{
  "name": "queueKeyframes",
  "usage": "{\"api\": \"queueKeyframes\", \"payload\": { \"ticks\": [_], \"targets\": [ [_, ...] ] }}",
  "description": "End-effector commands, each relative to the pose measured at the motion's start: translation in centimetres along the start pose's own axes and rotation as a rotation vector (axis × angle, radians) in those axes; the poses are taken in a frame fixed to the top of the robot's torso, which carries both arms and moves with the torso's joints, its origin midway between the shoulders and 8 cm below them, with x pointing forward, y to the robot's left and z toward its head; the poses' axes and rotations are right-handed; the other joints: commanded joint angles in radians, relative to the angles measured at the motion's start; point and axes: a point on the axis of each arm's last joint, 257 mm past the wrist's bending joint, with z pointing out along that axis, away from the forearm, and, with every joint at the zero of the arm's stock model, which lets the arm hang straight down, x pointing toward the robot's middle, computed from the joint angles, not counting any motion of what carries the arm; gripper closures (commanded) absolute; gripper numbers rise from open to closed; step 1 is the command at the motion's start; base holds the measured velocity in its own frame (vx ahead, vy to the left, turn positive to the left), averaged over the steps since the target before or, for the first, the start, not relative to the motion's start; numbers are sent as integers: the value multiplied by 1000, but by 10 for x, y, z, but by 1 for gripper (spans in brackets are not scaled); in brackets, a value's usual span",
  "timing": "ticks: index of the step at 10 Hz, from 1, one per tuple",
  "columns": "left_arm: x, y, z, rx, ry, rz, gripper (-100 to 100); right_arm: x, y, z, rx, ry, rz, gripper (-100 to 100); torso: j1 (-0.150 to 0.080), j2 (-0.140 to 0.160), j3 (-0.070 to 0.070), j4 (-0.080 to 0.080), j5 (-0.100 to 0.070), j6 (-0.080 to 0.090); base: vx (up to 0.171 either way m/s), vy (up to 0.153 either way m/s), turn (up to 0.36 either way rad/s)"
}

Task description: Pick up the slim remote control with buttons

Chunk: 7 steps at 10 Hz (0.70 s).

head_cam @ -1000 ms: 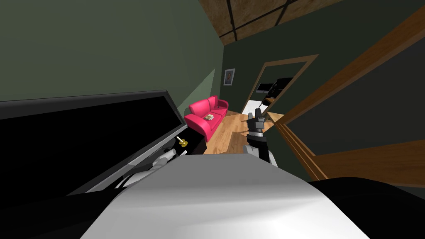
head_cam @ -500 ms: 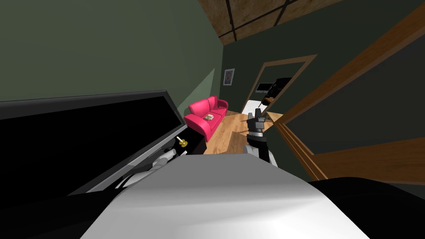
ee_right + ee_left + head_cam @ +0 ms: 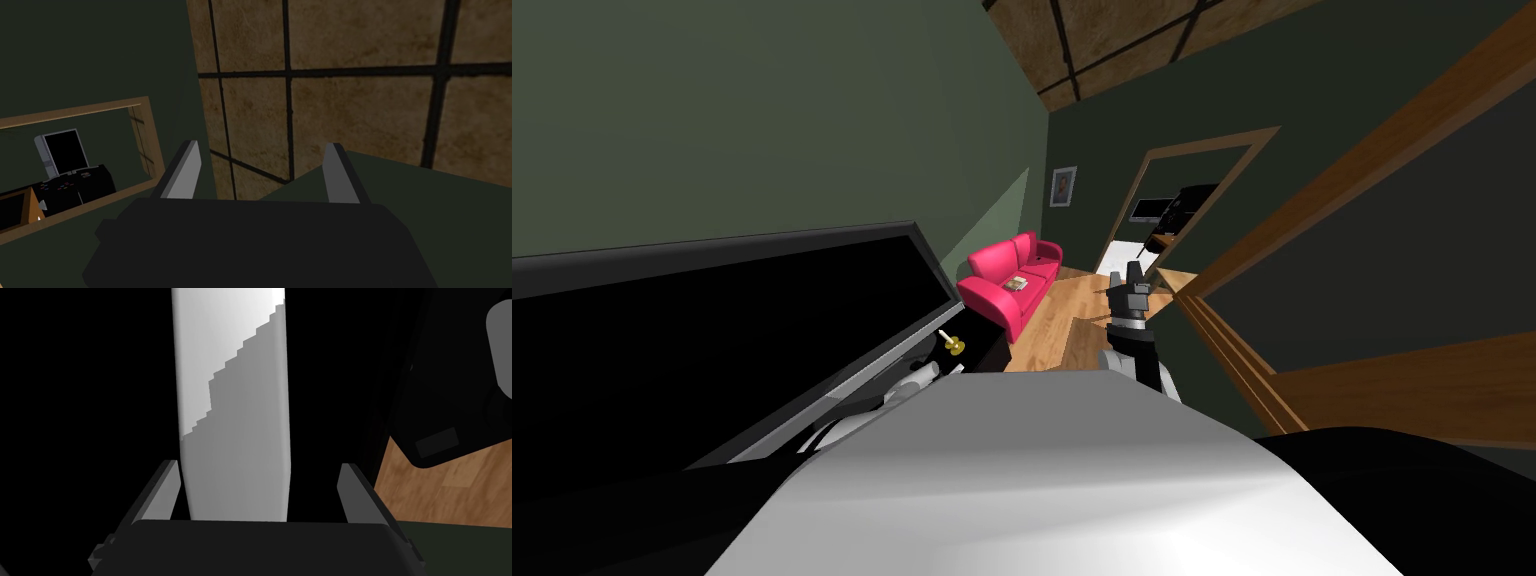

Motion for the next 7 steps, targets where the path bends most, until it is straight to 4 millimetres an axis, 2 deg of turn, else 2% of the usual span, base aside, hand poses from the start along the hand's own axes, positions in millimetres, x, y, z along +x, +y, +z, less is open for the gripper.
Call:
{"api": "queueKeyframes", "payload": {
  "ticks": [1,5,6,7],
  "targets": [
    [0,0,0,0,0,0,100,0,0,0,0,0,0,0,0,0,0,0,0,0,0,0,0],
    [0,0,0,0,0,-1,100,0,0,0,0,0,0,0,2,-1,0,0,1,0,0,0,0],
    [0,0,0,0,1,-1,0,0,0,0,0,0,0,0,2,-1,-1,0,1,0,0,0,0],
    [-2,15,6,-18,-5,0,100,0,0,0,0,0,0,0,2,-1,-1,0,1,0,9,6,10]
  ]
}}
